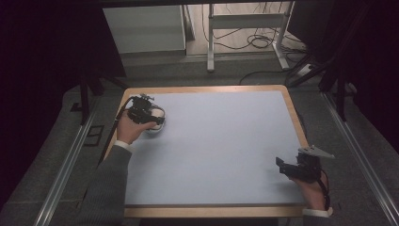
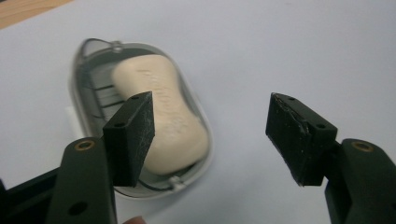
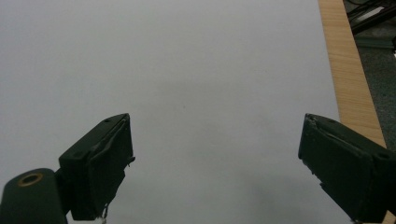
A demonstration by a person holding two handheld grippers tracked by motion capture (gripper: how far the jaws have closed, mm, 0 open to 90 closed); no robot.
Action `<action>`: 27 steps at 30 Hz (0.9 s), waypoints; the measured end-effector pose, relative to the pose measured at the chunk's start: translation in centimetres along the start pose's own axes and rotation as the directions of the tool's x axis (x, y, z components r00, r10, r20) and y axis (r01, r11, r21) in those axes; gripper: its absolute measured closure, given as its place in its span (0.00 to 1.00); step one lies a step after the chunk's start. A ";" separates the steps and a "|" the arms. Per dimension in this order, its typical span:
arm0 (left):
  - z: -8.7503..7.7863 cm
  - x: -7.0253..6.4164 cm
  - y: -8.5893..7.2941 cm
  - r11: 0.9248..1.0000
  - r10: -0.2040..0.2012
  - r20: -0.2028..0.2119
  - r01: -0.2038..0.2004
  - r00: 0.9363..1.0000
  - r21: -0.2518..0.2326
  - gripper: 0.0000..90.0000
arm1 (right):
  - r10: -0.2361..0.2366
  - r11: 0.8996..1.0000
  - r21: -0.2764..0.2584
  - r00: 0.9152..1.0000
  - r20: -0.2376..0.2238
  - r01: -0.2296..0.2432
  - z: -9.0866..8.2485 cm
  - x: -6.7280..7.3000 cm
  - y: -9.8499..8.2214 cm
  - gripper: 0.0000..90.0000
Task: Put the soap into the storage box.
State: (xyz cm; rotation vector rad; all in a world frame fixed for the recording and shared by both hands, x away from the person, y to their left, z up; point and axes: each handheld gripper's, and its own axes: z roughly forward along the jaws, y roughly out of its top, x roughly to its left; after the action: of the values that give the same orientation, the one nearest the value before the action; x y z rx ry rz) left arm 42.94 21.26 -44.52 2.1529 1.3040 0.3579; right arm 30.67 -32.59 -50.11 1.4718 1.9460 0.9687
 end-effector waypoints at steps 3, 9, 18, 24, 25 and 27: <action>-0.4 -0.7 -0.8 1.000 0.017 0.033 -0.016 0.999 -0.020 0.36 | 0.003 1.000 -0.002 1.000 0.001 -0.003 0.0 0.0 0.0 0.11; -1.0 -2.0 -2.5 0.998 0.046 0.089 -0.041 0.995 -0.054 0.34 | -0.002 1.000 0.001 1.000 0.001 0.002 0.0 0.1 0.0 0.11; -1.2 -4.9 -5.1 0.990 0.125 0.123 -0.116 0.985 -0.077 0.32 | -0.001 1.000 0.001 1.000 0.000 0.001 -0.1 0.0 0.0 0.11; -0.4 -5.9 -7.0 0.991 0.117 0.141 -0.106 0.983 -0.085 0.32 | -0.003 1.000 -0.001 1.000 0.000 0.003 -0.1 0.2 0.0 0.11; -0.2 -6.0 -7.4 0.991 0.118 0.139 -0.108 0.983 -0.080 0.32 | -0.003 1.000 -0.001 1.000 -0.001 0.003 -0.1 0.2 0.0 0.11; 0.0 -6.2 -7.8 0.991 0.122 0.137 -0.113 0.983 -0.071 0.31 | -0.005 1.000 -0.001 1.000 0.000 0.005 -0.1 0.2 0.0 0.11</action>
State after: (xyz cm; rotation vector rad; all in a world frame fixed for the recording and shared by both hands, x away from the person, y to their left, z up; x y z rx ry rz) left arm 34.37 18.56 -48.83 2.1654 1.0771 0.2836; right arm 30.59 -32.45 -50.04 1.4664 1.9475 0.9673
